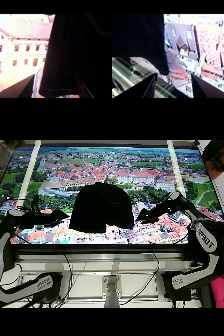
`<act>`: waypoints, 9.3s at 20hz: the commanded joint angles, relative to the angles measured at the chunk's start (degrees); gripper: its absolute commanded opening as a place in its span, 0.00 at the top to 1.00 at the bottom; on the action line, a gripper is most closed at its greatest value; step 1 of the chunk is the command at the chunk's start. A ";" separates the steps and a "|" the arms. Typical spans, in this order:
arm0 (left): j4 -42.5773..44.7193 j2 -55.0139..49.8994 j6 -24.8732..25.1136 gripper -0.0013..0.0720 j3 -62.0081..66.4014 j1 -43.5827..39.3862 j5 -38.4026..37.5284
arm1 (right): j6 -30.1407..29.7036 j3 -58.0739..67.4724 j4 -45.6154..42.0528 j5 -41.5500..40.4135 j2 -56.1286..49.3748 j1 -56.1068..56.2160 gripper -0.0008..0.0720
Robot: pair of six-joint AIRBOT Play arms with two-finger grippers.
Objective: Fold the clothes and pants, and hang the long-sleeved shirts on hangers.
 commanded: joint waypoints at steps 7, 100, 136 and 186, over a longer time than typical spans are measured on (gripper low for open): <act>-0.63 -9.77 -0.26 0.20 -0.04 -4.33 1.22 | 0.57 -0.04 -0.26 0.70 -1.88 3.19 0.34; 10.19 -3.69 -5.64 0.96 14.27 -21.38 17.22 | 16.11 -20.94 11.58 -18.08 16.81 12.33 0.98; -39.23 -25.11 13.22 0.96 14.27 -34.29 11.41 | 8.98 -20.04 2.60 -12.24 19.85 -15.67 0.98; -61.48 -7.91 32.85 0.24 -16.52 -33.22 16.72 | 7.26 -6.40 4.00 -6.80 19.08 -17.00 0.98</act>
